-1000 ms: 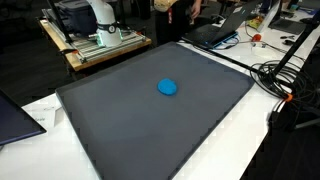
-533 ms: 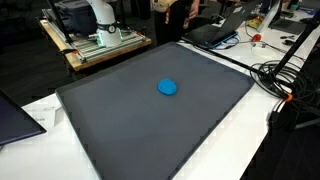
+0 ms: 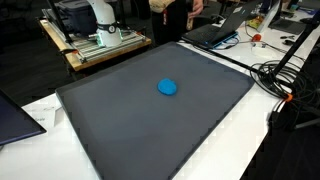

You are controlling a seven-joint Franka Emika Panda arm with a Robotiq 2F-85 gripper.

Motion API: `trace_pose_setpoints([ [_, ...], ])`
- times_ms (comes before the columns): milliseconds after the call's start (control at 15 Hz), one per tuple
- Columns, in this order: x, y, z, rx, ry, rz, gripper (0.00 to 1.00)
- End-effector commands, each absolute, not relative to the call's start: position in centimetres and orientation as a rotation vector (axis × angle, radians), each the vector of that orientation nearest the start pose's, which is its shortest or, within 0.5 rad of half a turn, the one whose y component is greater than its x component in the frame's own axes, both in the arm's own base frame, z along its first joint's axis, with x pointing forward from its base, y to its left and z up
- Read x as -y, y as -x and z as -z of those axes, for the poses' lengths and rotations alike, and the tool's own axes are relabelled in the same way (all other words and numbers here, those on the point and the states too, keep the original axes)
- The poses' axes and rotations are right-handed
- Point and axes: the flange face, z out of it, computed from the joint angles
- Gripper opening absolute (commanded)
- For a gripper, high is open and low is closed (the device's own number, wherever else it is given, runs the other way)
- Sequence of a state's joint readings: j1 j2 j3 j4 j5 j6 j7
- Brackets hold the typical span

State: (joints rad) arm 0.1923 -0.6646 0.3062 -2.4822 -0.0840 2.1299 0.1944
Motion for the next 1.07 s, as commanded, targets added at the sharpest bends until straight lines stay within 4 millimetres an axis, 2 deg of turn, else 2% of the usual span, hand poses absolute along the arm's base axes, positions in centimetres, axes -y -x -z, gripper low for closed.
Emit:
trace_pose_setpoints([
  [0,-20.1,-33.1,-53.9,0.565,3.182,0.591,1.0],
  [200,-20.9,-32.8,-54.8,0.651,3.139,0.606,1.0],
  [1000,-20.7,-33.3,-55.3,0.672,3.128,0.585,1.0],
])
